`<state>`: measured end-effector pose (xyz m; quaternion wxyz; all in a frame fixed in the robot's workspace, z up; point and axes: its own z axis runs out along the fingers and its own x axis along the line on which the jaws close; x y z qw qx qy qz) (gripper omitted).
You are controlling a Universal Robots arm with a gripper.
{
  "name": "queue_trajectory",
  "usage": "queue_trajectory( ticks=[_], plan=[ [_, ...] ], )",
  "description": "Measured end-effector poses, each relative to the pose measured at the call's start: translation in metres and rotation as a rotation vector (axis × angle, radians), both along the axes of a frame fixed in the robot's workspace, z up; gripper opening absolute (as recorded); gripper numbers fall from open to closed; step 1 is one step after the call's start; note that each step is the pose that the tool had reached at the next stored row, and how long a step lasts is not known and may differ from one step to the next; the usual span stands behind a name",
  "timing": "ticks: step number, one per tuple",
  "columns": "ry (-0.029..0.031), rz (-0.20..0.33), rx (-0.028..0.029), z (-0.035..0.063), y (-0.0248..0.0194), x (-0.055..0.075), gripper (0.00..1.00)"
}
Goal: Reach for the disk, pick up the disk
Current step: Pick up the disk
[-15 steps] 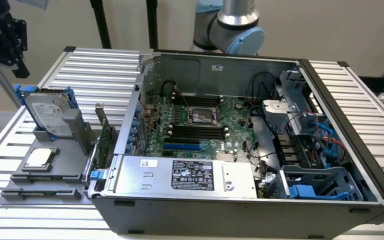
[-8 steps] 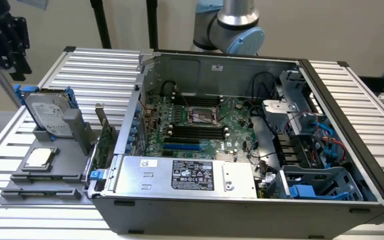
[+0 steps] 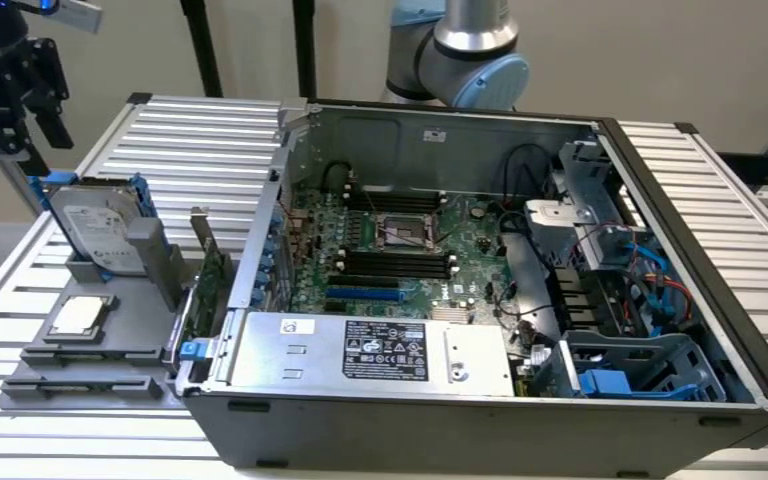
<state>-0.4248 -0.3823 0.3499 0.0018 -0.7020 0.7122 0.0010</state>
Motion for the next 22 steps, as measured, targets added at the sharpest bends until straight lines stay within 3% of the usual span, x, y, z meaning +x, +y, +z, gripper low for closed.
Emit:
queue_trajectory(
  ticks=[22],
  plan=[
    [0.0001, 0.02, 0.0, -0.0401, 0.0, -0.001, 0.54]
  ],
)
